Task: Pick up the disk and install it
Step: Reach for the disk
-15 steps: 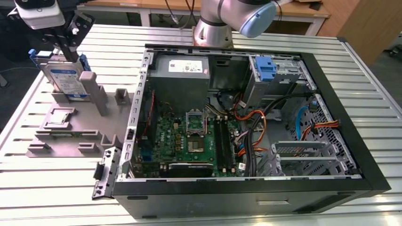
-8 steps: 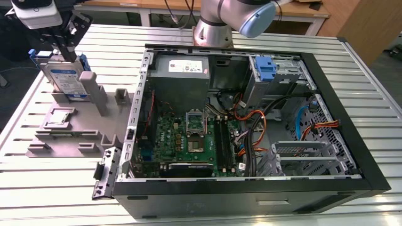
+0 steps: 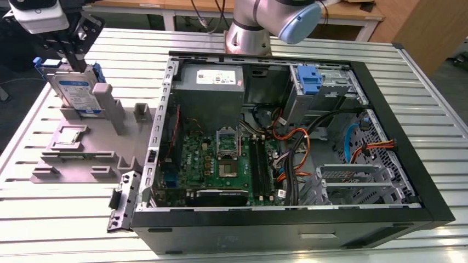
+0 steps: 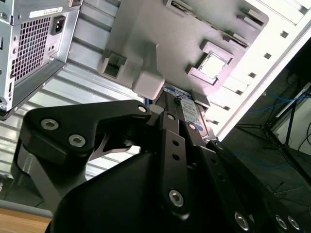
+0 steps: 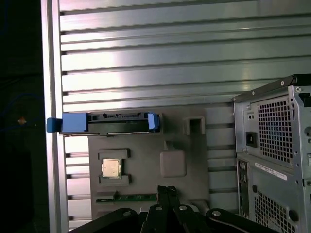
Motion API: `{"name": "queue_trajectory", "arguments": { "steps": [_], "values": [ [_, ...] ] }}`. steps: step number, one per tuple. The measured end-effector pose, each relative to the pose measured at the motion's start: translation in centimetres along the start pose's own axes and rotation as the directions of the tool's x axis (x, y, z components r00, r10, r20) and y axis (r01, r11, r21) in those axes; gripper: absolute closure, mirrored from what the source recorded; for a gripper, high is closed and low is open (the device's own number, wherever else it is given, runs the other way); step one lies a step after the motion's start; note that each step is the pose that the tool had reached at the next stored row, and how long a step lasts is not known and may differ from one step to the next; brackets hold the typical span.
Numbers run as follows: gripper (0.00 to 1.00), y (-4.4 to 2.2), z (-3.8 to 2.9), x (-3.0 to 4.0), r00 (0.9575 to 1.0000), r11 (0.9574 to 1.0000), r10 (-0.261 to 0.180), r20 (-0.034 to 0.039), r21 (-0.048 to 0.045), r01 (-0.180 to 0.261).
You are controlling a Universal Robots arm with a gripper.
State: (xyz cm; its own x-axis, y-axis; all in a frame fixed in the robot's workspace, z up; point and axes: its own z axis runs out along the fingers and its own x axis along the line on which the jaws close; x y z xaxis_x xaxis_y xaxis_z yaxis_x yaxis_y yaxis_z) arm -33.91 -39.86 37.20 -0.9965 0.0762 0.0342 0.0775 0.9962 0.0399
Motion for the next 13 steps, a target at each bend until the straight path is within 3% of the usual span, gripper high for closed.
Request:
{"name": "queue_trajectory", "arguments": {
  "steps": [13],
  "values": [
    [0.9,-0.05,0.02,0.64,1.0,1.0,0.0,0.0,-0.0001,0.0]
  ]
}}
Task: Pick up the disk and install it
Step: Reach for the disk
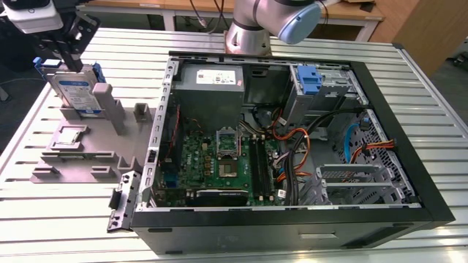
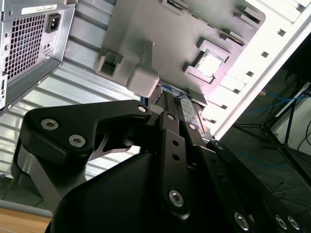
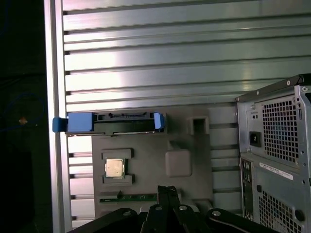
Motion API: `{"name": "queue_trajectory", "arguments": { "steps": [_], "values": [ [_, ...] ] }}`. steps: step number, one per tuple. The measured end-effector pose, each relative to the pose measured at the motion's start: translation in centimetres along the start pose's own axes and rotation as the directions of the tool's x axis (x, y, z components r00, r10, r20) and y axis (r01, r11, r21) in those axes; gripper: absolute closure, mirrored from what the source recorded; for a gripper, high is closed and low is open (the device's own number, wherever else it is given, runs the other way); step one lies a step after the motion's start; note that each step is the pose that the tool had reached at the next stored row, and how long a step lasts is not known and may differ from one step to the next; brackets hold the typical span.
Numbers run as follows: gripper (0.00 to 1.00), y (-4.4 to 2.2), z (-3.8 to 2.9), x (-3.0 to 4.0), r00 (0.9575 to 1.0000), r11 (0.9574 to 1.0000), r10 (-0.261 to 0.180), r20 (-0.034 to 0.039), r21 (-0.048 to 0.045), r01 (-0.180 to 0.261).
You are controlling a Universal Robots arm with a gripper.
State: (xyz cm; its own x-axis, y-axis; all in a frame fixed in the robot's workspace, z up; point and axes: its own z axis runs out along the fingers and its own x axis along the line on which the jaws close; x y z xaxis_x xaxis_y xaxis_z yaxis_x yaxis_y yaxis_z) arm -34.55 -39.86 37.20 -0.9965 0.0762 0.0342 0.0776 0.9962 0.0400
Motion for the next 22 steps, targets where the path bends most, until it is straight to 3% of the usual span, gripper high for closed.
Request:
{"name": "queue_trajectory", "arguments": {
  "steps": [22],
  "values": [
    [0.9,-0.08,0.03,1.07,1.0,1.0,0.0,0.0,0.0,0.0]
  ]
}}
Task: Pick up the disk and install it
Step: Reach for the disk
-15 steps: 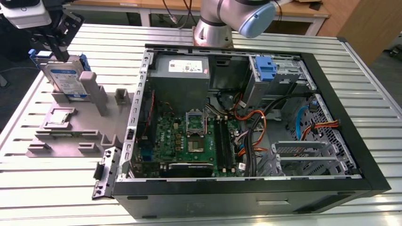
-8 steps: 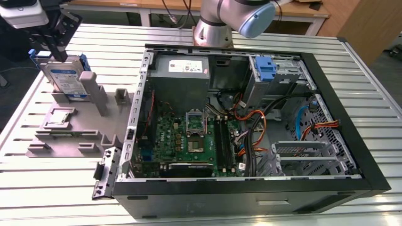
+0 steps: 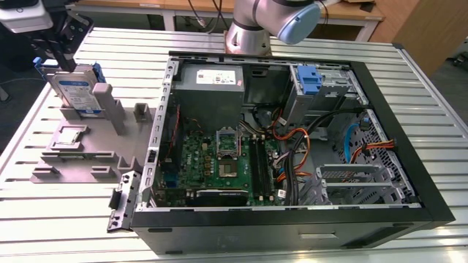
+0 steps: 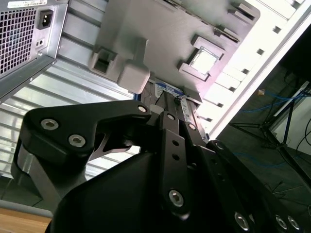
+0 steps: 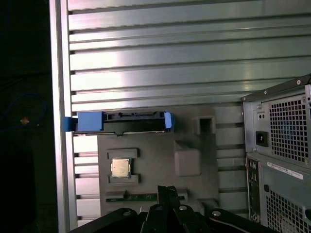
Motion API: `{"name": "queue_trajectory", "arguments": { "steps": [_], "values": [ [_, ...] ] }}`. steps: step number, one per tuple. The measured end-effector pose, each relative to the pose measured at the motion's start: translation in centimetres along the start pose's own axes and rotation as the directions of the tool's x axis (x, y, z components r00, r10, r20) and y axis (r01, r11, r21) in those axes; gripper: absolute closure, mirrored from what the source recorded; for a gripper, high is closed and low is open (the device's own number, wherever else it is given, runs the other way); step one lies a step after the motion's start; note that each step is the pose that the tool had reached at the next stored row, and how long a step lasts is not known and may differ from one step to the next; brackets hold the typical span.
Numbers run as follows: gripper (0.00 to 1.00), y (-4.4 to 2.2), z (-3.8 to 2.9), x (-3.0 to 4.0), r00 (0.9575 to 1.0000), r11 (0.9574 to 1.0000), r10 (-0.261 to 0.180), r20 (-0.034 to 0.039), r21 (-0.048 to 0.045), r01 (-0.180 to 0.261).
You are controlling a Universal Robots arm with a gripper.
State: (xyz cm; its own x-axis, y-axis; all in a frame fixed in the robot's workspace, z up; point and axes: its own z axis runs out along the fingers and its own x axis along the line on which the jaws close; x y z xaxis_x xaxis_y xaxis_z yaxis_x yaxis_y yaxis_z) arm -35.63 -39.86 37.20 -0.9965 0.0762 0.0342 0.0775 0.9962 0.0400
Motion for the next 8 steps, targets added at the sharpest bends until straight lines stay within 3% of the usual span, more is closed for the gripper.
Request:
{"name": "queue_trajectory", "arguments": {
  "steps": [8],
  "values": [
    [0.9,-0.03,0.01,0.39,1.0,1.0,0.0,0.0,0.0,0.0]
  ]
}}
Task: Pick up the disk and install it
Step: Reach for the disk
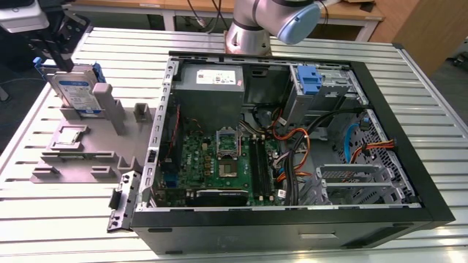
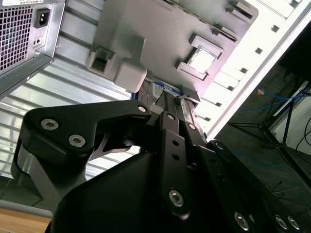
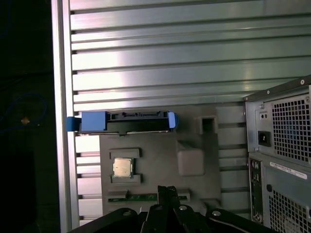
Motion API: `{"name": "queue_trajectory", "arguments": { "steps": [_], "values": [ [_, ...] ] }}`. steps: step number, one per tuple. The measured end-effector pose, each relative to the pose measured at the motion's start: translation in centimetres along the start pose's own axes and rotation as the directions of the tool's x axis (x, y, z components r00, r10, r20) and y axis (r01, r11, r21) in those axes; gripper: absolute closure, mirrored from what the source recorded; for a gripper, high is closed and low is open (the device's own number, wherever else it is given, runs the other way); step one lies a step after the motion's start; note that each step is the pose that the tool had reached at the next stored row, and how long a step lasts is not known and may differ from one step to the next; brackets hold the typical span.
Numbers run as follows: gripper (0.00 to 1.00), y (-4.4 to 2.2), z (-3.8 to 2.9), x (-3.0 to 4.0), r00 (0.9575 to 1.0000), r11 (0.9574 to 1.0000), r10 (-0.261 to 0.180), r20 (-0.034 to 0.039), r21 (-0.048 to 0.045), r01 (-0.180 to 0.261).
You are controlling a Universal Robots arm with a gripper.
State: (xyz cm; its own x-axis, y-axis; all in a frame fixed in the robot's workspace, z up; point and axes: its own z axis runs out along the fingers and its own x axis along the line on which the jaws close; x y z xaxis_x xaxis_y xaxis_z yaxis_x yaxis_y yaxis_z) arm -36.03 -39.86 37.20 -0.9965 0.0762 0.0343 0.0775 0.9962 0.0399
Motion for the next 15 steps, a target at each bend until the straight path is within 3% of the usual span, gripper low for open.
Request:
{"name": "queue_trajectory", "arguments": {
  "steps": [15],
  "values": [
    [0.9,-0.06,0.03,0.74,1.0,1.0,0.0,0.0001,0.0,0.0]
  ]
}}
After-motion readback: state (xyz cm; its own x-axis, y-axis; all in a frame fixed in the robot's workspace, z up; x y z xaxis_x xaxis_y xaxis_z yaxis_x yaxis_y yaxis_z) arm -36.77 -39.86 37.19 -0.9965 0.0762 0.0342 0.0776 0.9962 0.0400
